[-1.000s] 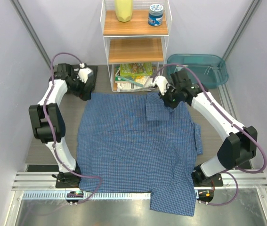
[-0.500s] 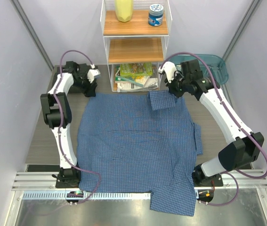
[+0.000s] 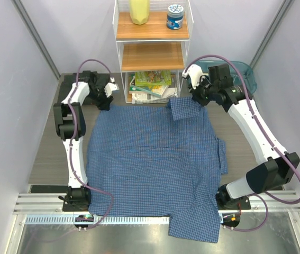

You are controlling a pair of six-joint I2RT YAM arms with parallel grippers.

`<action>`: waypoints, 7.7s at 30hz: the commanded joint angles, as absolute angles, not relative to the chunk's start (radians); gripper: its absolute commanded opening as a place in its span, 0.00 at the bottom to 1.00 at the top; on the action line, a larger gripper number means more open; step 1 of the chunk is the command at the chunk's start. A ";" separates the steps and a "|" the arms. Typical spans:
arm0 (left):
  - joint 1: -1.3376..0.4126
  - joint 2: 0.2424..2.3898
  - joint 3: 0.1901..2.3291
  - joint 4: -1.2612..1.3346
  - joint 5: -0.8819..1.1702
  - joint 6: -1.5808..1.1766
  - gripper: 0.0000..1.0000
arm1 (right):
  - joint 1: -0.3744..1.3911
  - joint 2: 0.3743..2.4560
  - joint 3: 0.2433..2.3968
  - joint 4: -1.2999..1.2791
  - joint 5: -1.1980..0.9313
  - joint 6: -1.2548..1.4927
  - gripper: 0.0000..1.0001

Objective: Fold and stack the long sleeve shirts
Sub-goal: Fold the shirt

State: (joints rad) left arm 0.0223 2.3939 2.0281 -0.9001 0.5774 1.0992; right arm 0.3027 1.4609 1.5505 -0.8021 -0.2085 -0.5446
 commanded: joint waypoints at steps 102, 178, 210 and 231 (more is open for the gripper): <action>0.025 1.223 0.785 -0.983 0.468 1.569 0.18 | 0.275 0.867 1.493 -1.463 -0.598 -0.541 0.01; -1.384 1.081 0.655 0.305 -0.344 0.606 0.29 | 0.380 1.385 1.189 -1.062 -1.094 -0.420 0.01; -1.308 0.956 0.842 -0.176 0.214 0.569 0.00 | 0.350 1.375 1.236 -1.060 -1.039 -0.405 0.38; -1.347 1.109 1.285 -0.580 0.413 0.381 0.00 | 0.046 1.664 1.270 -0.951 -0.534 -0.411 0.41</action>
State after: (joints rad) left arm -1.3422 1.0714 1.2179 -0.5533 0.4301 0.4763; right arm 0.0517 1.6409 1.3117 -1.0264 -0.6937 -0.4339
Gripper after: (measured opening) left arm 0.006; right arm 0.417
